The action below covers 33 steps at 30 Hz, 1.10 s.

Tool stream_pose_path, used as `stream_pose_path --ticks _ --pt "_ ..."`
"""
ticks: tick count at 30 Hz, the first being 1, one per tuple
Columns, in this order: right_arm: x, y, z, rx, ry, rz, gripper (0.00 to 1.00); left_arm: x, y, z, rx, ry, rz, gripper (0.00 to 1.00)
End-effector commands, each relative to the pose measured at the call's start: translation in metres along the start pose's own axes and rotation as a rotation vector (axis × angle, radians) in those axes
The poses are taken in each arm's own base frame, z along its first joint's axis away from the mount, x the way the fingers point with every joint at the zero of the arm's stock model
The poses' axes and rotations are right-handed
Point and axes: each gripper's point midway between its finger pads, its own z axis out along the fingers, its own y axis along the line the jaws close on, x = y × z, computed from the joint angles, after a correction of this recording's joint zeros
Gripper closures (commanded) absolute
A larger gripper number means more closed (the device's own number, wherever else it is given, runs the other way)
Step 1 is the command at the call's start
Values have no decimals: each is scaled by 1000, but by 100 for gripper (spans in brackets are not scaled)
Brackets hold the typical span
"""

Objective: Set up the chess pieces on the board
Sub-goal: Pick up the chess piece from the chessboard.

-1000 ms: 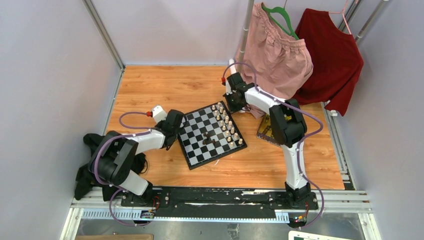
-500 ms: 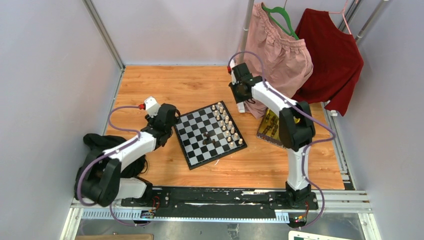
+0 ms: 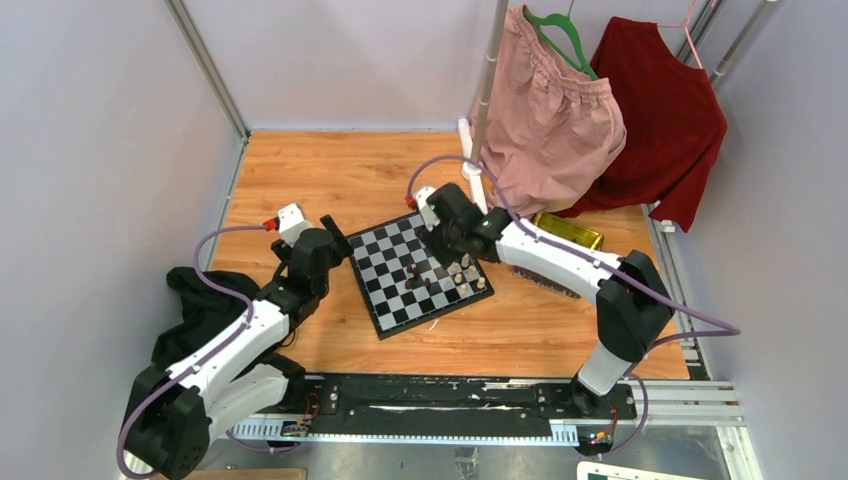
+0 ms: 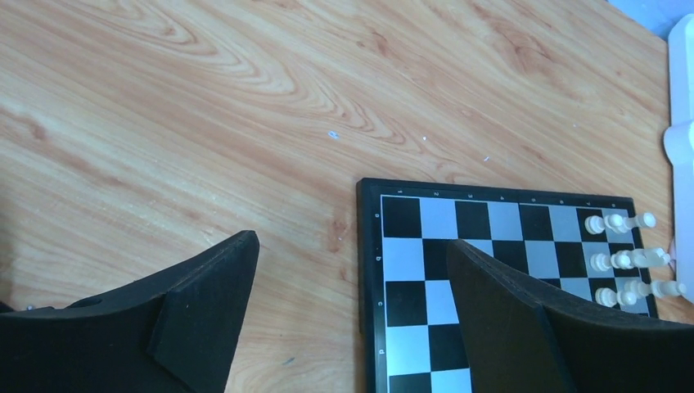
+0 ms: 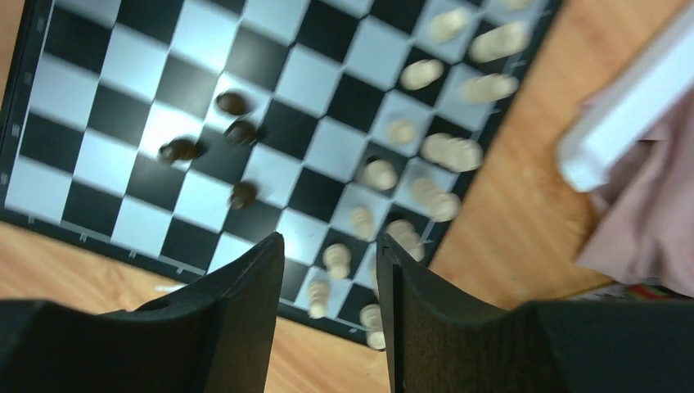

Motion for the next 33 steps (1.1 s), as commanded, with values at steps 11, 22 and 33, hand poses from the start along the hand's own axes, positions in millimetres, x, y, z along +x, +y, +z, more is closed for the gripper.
stream_pose_path --ticks 11,22,33 --pt "-1 68 33 -176 -1 -162 50 -7 5 -16 46 -23 51 0" --pt "-7 81 63 -192 28 -176 55 -6 13 -21 48 -46 35 1" --pt "-9 89 79 -218 52 -184 58 -1 16 -20 46 -45 34 1"
